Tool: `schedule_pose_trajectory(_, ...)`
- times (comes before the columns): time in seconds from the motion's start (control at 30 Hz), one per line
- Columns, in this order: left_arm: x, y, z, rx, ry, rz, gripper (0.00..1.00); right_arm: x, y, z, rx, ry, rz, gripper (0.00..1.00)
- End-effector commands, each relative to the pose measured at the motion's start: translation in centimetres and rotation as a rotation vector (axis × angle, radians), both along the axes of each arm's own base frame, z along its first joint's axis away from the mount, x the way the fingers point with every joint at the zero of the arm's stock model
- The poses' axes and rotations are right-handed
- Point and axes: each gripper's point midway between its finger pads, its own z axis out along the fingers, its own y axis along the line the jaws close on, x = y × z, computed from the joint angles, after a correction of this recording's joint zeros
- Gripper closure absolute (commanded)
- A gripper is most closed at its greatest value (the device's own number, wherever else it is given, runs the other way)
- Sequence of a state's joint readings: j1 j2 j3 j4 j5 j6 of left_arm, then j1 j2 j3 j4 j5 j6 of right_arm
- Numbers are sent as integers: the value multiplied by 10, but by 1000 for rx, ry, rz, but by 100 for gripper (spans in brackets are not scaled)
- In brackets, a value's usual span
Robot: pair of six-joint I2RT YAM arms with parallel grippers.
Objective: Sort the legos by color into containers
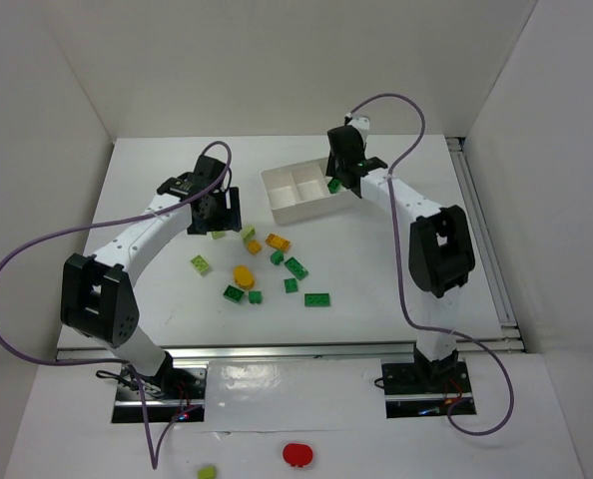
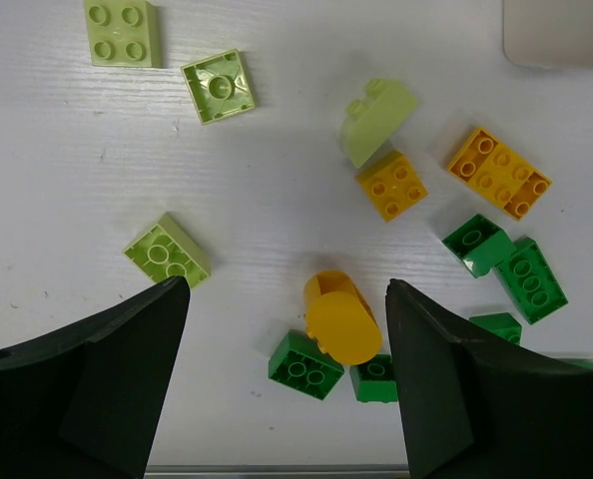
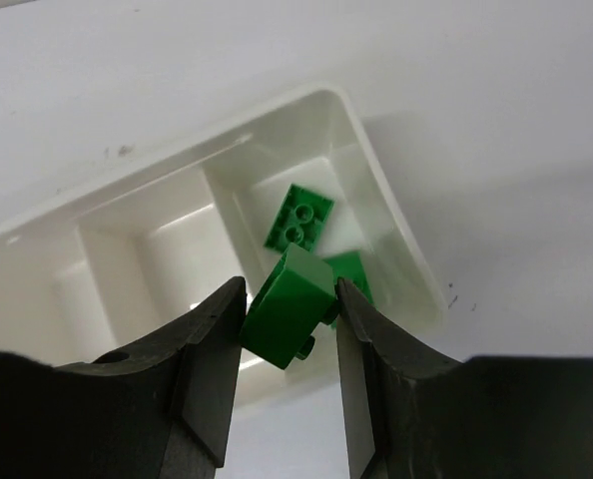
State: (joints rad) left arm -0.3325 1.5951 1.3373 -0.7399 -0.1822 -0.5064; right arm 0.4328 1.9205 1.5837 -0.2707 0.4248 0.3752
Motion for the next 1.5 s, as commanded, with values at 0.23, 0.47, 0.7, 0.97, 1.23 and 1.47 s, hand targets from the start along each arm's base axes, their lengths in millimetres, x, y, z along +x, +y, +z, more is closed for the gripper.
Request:
schedule_pose_trajectory(0.23,1,-4,6,-30,0,13,11,38,6,14,14,-45,-18,34)
schedule_pose_trajectory(0.47,6,2,9,8,-12,24,11,-61,28,9,16,19,172,37)
schedule_pose_trajectory(0.7,9,3,9,20,-16,20,11,-191,67,-68,5,243,436,18)
schedule_pose_trajectory(0.97,-6,4,-2,10,21,18,11,-205,106,-105,-44,322,596,18)
schedule_pose_trajectory(1.23,-6,4,6,-2,0,26,11,-209,133,-130,-80,346,694,18)
schedule_pose_trajectory(1.47,-4,2,6,-10,1,21,11,-192,120,-144,-141,344,558,42)
